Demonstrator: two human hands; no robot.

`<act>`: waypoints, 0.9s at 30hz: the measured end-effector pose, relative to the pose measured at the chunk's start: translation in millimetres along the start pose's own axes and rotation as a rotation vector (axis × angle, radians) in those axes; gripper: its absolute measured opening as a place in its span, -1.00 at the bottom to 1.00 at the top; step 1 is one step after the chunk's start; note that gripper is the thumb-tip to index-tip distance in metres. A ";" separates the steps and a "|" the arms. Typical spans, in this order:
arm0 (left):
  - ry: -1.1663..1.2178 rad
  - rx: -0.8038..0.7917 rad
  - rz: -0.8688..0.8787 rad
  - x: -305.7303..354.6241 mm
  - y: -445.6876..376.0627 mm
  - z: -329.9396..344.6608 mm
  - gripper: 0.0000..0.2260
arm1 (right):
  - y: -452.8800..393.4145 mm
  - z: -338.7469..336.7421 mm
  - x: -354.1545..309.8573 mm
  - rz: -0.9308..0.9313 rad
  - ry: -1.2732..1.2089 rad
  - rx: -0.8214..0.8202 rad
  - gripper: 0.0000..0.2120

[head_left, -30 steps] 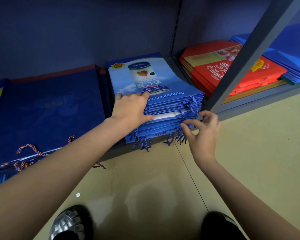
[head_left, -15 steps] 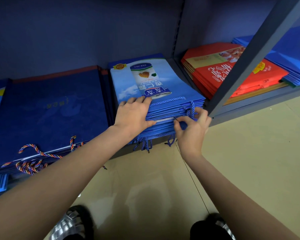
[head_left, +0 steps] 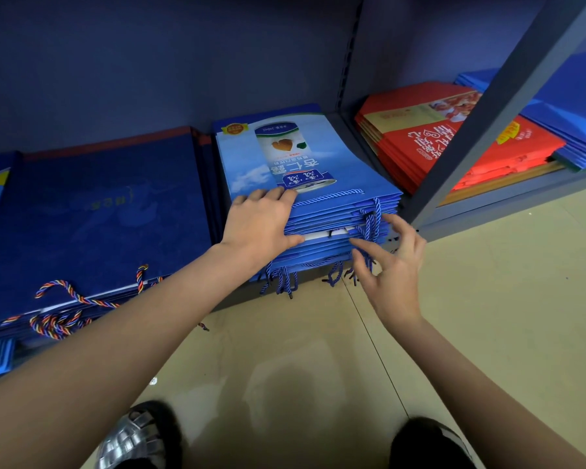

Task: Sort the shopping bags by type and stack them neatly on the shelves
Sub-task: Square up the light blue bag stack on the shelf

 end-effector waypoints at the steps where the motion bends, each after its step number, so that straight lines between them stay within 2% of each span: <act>1: -0.007 0.002 0.005 0.0 0.7 0.8 -0.35 | -4.8 -8.9 -1.5 -0.034 -0.008 0.030 -0.79; 4: -0.020 -0.003 0.007 -0.5 5.8 5.9 -0.33 | -23.2 -23.7 -9.5 -0.189 0.020 0.056 -0.76; 7: -0.046 0.004 0.003 1.2 13.9 13.4 -0.30 | -36.0 1.0 -15.7 -0.337 0.221 -0.143 -0.38; 8: -0.056 0.001 -0.005 1.9 15.8 15.0 -0.29 | -38.0 13.2 -14.2 -0.318 0.294 -0.248 -0.26; 10: -0.073 -0.065 -0.031 1.0 18.5 18.7 -0.21 | -42.7 31.9 -4.3 -0.208 0.379 -0.425 -0.20; 13: -0.051 -0.238 -0.125 -9.8 27.4 24.3 -0.06 | -52.9 43.3 9.6 -0.082 0.332 -0.592 -0.17; 15: -0.002 -0.255 -0.167 -18.6 32.4 24.5 -0.09 | -58.3 44.9 12.0 -0.071 0.291 -0.652 -0.14; 18: 0.044 -0.246 -0.170 -24.9 33.0 25.0 -0.13 | -62.8 48.0 14.5 -0.051 0.295 -0.686 -0.11; 23: 0.037 -0.355 -0.161 -23.3 28.8 29.9 -0.09 | -62.9 53.2 17.1 -0.061 0.292 -0.721 -0.11; 26: -0.098 -0.403 -0.177 -23.1 30.5 23.7 -0.08 | -60.0 46.4 13.0 -0.078 0.324 -0.656 -0.08; 27: -0.167 -0.374 -0.153 -18.6 31.1 18.8 -0.09 | -58.1 40.4 8.7 -0.118 0.382 -0.599 -0.05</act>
Point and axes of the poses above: each hand's wrist, its own y-axis away from the middle knuckle, its own z-axis out of the palm, x = y × z, the point moved 7 cm from there along -y, towards the middle knuckle, and after that the axes turned 15 degrees about x, right-handed, at the moved point
